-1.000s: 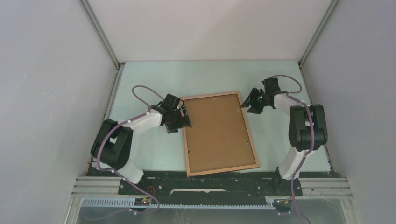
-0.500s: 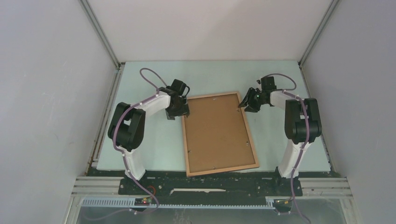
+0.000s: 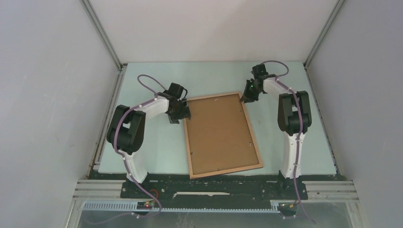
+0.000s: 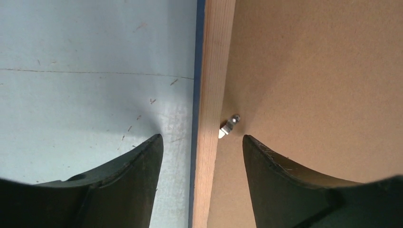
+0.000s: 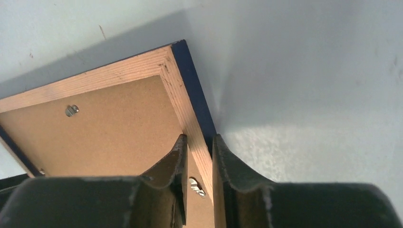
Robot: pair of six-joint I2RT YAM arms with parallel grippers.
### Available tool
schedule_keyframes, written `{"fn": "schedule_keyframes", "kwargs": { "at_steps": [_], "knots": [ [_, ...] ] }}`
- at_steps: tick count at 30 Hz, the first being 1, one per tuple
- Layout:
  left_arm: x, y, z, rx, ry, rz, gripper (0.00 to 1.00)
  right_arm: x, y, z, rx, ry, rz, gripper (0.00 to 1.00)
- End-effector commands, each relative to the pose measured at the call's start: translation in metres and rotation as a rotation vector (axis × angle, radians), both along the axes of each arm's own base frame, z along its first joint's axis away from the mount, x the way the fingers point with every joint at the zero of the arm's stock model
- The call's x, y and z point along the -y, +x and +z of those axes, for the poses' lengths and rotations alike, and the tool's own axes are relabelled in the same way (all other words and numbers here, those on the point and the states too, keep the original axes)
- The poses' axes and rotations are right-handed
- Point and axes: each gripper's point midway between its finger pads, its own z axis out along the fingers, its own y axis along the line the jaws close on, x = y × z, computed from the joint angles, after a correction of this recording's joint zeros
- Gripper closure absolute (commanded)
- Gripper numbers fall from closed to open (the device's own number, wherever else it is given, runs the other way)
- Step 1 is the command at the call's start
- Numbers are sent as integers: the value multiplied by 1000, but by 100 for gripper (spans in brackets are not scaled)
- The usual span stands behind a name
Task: Put the photo into the frame
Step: Install the photo frame at the center of the board, then adjust the photo frame at the center of the board.
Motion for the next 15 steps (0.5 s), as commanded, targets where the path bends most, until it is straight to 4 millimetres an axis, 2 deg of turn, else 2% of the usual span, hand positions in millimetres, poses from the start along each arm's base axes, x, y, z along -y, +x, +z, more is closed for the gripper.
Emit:
{"fn": "schedule_keyframes", "kwargs": {
  "at_steps": [1, 3, 5, 10, 15],
  "knots": [
    [0, 10, 15, 59, -83, 25, 32, -13, 12, -1, -46, -108, 22, 83],
    [-2, 11, 15, 58, -75, 25, 38, -14, 24, 10, -30, -119, 25, 91],
    [-1, 11, 15, 57, -76, 17, 39, -13, 32, 20, 12, -123, 25, 94],
    [-14, 6, 16, 47, -16, 35, 33, -18, 31, 20, 48, -98, 60, 94],
    [-28, 22, 21, 62, 10, 85, 35, -17, 29, 12, 40, -105, 90, 95]
  ]
}}
